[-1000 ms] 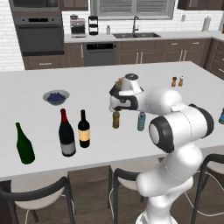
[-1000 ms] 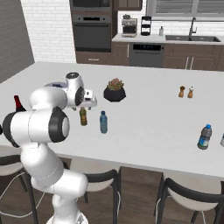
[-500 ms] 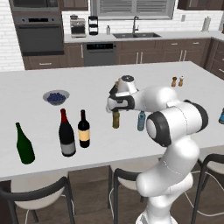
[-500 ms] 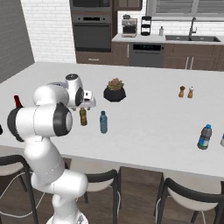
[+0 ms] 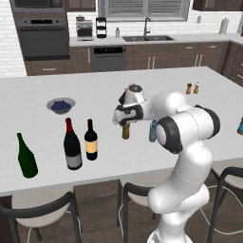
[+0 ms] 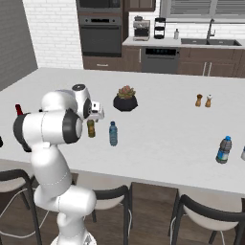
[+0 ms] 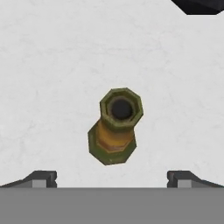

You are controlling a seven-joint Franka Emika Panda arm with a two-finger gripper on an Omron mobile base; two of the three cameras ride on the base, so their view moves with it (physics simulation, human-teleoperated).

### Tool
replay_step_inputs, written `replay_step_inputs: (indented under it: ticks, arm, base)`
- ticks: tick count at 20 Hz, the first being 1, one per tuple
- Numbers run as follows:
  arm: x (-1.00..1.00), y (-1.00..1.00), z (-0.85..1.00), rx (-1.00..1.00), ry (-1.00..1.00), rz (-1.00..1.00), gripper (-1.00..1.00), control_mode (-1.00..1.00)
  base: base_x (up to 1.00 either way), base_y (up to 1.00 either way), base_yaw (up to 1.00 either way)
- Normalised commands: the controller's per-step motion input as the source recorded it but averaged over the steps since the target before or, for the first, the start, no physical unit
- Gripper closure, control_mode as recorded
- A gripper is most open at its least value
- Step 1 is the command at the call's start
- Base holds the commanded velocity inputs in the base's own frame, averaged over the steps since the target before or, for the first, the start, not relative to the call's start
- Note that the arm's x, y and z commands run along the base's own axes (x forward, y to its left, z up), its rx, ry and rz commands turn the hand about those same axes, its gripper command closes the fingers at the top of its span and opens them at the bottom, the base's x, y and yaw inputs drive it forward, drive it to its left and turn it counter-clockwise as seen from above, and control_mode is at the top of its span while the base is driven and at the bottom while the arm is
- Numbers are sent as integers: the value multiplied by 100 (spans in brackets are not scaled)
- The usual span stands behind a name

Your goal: Move the plastic bottles in the middle to the plastics group, and the glass bottles in the middle to the glass group.

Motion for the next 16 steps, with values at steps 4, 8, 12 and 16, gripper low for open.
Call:
replay_step_inputs:
  ticks: [4, 8, 12, 16]
  arm:
    - [10, 0, -2, 0, 0, 0, -100, -100]
    - [22, 0, -6, 0, 0, 0, -100, -100]
    - [15, 0, -3, 0, 0, 0, -100, -100]
    - [0, 0, -4, 0, 0, 0, -100, -100]
  base:
    - [0, 0, 0]
    - [0, 0, 0]
    - [0, 0, 0]
    - [0, 0, 0]
